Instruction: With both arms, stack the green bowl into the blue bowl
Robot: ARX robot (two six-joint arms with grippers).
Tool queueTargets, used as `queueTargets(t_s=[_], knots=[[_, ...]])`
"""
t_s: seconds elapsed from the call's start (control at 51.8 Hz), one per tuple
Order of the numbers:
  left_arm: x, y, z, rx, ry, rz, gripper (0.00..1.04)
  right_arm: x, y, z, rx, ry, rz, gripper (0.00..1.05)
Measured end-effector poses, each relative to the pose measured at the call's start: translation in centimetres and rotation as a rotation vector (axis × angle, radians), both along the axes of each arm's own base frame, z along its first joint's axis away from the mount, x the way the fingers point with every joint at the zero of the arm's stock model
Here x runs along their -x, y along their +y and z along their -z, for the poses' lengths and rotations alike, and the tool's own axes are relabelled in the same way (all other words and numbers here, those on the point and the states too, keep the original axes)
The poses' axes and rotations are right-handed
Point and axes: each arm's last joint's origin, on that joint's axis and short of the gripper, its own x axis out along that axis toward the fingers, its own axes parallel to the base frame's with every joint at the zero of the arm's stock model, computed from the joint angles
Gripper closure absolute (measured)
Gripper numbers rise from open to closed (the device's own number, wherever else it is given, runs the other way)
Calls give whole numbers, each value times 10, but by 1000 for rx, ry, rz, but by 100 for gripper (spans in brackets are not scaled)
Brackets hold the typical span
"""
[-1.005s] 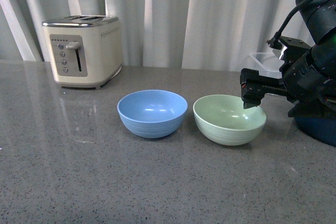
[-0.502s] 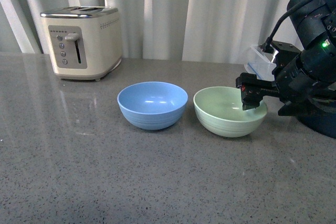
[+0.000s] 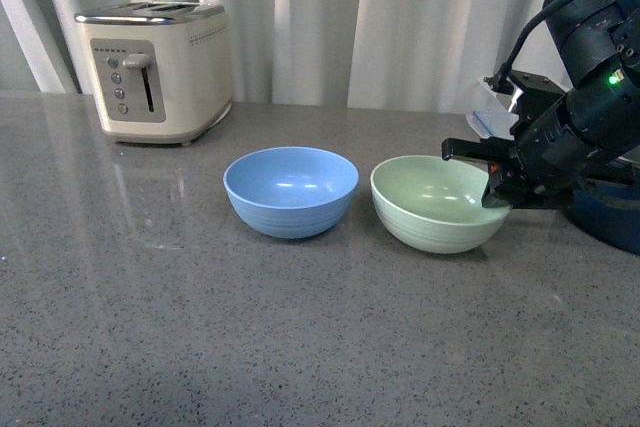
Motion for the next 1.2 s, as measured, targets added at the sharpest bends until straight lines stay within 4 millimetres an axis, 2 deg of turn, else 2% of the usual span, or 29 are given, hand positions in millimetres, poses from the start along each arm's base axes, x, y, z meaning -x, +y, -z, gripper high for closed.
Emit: queueTargets(t_s=[0.29, 0.541, 0.637, 0.715, 0.85, 1.062, 1.198], knots=[[0, 0, 0, 0, 0, 0, 7, 0, -1, -13, 3, -25, -18, 103], [0, 0, 0, 0, 0, 0, 7, -2, 2, -51, -27, -106, -55, 103], [0, 0, 0, 0, 0, 0, 7, 0, 13, -66, -38, -136, -102, 103], [0, 0, 0, 0, 0, 0, 7, 3, 26, -70, -48, -140, -142, 103], [0, 0, 0, 0, 0, 0, 7, 7, 50, -75, -57, -150, -212, 103], [0, 0, 0, 0, 0, 0, 7, 6, 74, -81, -66, -172, -282, 103], [0, 0, 0, 0, 0, 0, 7, 1, 90, -78, -71, -163, -319, 103]])
